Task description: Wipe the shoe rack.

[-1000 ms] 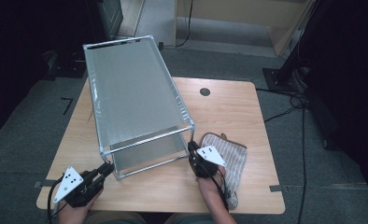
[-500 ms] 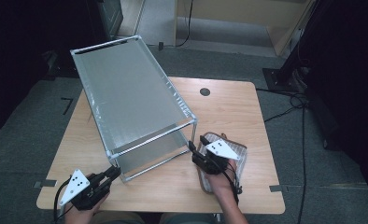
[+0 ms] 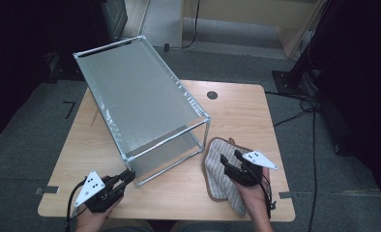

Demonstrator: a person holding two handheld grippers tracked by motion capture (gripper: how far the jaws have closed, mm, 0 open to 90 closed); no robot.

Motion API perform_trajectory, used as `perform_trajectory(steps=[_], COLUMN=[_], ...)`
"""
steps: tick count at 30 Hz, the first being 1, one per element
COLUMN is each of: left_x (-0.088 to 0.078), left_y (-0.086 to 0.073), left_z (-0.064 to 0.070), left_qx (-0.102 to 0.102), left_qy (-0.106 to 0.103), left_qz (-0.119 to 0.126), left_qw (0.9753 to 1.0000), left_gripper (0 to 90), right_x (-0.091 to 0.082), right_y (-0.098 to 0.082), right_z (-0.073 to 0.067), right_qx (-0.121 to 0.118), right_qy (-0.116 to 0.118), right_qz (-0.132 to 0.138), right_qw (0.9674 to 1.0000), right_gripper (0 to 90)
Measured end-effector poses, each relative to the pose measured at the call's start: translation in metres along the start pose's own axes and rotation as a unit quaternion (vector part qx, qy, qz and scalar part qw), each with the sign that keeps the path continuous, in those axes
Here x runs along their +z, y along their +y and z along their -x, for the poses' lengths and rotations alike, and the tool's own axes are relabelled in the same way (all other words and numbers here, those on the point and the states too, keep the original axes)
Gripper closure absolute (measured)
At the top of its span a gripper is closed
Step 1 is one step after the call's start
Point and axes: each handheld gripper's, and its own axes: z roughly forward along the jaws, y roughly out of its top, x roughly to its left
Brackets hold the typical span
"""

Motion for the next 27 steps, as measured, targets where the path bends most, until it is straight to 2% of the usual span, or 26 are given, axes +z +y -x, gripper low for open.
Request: perform_trajectory(steps=[2,4,7,9,13,15,16,17,19,20,21,22,23,24,27], left_x=[0.003,0.009,0.017,0.022,0.029,0.032,0.032,0.034,0.036,0.036,0.037,0.037,0.037,0.037,0.037], left_y=[0.001,0.002,0.004,0.005,0.006,0.007,0.007,0.007,0.007,0.007,0.007,0.007,0.007,0.007,0.007], left_z=[0.000,0.001,0.003,0.003,0.006,0.006,0.006,0.008,0.008,0.008,0.009,0.009,0.009,0.009,0.011], left_qx=[-0.002,0.000,0.001,0.003,0.004,0.004,0.004,0.001,0.001,0.000,-0.003,-0.003,-0.002,-0.002,-0.002], left_qy=[-0.003,-0.009,-0.017,-0.023,-0.031,-0.034,-0.034,-0.036,-0.037,-0.038,-0.039,-0.039,-0.038,-0.037,-0.035], left_qz=[0.000,-0.002,-0.003,-0.004,-0.005,-0.007,-0.007,-0.005,-0.005,-0.005,-0.006,-0.006,-0.005,-0.006,-0.006], left_qw=[1.0000,1.0000,0.9998,0.9997,0.9995,0.9994,0.9994,0.9994,0.9993,0.9993,0.9992,0.9992,0.9993,0.9993,0.9994], left_gripper=[79.8,79.8,79.8,79.8,79.8,79.8,79.7,79.7,79.5,79.4,79.4,79.5,79.5,79.5,79.8], right_x=[-0.003,-0.009,-0.008,-0.005,-0.004,-0.002,-0.002,0.000,0.002,0.001,0.001,0.001,0.001,0.002,0.002], right_y=[-0.002,-0.013,-0.025,-0.032,-0.045,-0.052,-0.052,-0.056,-0.061,-0.061,-0.061,-0.061,-0.061,-0.061,-0.058], right_z=[0.003,0.007,0.007,0.009,0.016,0.017,0.017,0.018,0.020,0.020,0.020,0.020,0.019,0.018,0.017], right_qx=[-0.004,-0.006,-0.011,-0.024,-0.032,-0.041,-0.041,-0.042,-0.040,-0.040,-0.040,-0.040,-0.045,-0.049,-0.043], right_qy=[0.002,0.012,0.025,0.025,0.030,0.029,0.029,0.032,0.044,0.045,0.044,0.044,0.039,0.031,0.018], right_qz=[-0.002,-0.019,-0.041,-0.060,-0.085,-0.106,-0.106,-0.119,-0.117,-0.119,-0.118,-0.118,-0.118,-0.118,-0.112], right_qw=[1.0000,0.9997,0.9988,0.9976,0.9954,0.9931,0.9931,0.9914,0.9914,0.9911,0.9912,0.9912,0.9912,0.9913,0.9926], right_gripper=[37.6,35.9,30.1,26.5,23.9,23.8,23.8,24.2,32.5,43.2,49.5,49.5,66.1,71.5,78.0])
